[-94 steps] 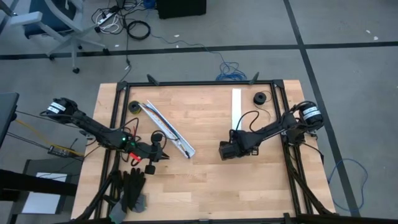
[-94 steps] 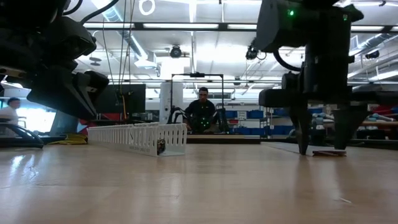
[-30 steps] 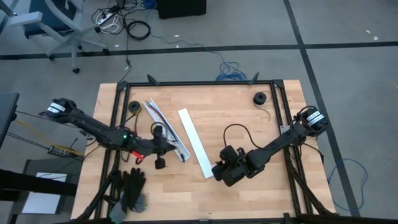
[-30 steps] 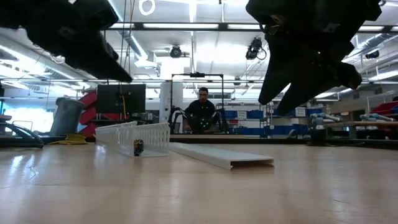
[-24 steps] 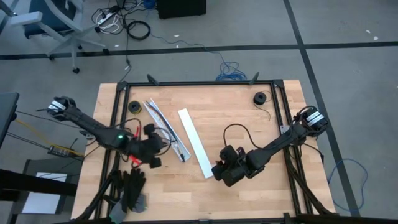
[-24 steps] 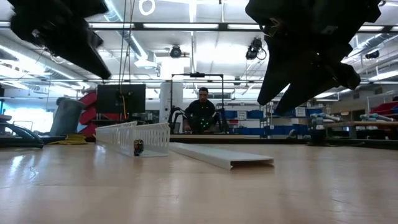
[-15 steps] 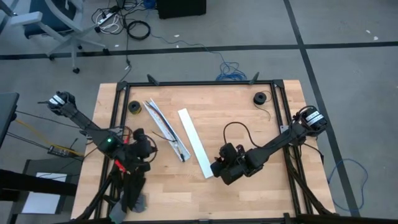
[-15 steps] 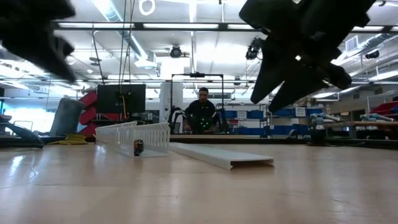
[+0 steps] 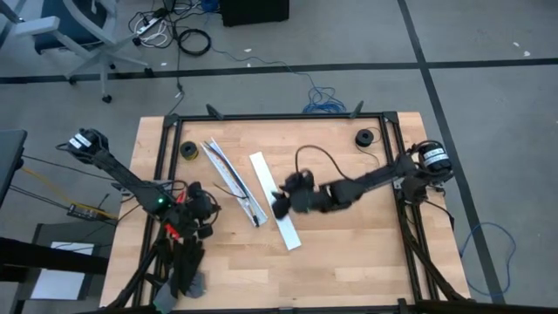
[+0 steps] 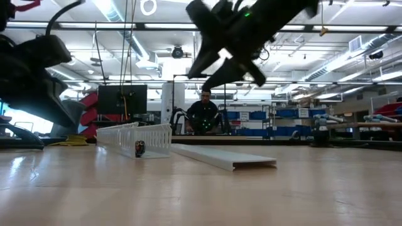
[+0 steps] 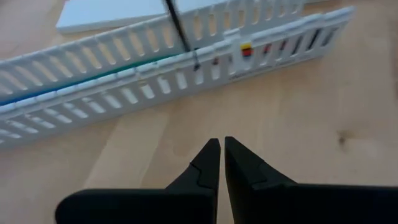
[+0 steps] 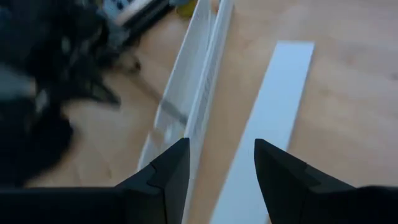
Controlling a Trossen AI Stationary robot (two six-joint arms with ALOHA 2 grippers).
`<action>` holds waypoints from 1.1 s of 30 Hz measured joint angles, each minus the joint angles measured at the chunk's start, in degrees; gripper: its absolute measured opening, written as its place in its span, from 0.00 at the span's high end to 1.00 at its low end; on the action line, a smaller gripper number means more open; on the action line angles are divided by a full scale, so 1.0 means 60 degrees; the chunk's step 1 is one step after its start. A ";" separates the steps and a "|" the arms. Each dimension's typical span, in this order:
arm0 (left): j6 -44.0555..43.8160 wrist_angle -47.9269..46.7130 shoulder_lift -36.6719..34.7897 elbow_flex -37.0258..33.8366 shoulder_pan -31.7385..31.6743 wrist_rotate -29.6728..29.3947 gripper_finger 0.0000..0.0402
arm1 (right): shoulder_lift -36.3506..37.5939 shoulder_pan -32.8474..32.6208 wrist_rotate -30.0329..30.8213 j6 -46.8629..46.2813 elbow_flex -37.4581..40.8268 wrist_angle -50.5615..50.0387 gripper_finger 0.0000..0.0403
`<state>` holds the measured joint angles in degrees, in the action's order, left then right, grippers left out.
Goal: Ziptie cables
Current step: Close the white cable duct
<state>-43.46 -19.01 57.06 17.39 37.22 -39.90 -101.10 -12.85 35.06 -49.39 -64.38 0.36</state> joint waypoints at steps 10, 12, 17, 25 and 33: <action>0.0724 -0.0014 0.0000 -0.0313 -0.0462 -0.0045 1.00 | -0.0007 0.2436 -0.3164 0.0700 -0.0047 0.0750 0.58; 0.0900 -0.0006 0.0000 -0.0313 -0.0542 -0.0058 1.00 | -0.0040 0.2661 -0.3343 0.1020 -0.0258 0.0743 0.55; 0.1025 0.0004 0.0001 -0.0313 -0.0713 -0.0069 1.00 | -0.0952 0.2882 -0.3465 0.2155 -0.1888 0.0007 0.44; 0.1209 0.0072 0.0004 -0.0313 -0.0890 -0.0083 1.00 | -0.3122 0.3053 -0.3322 0.3038 -0.5907 -0.5116 0.25; 0.1209 0.0126 0.0001 -0.0313 -0.0890 -0.0080 1.00 | -0.4469 0.3853 -0.5391 0.1664 -0.7238 -0.5931 0.15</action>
<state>-36.21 -18.26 57.06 15.51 31.88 -40.38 -127.91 10.27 2.72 -39.40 -107.81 -35.23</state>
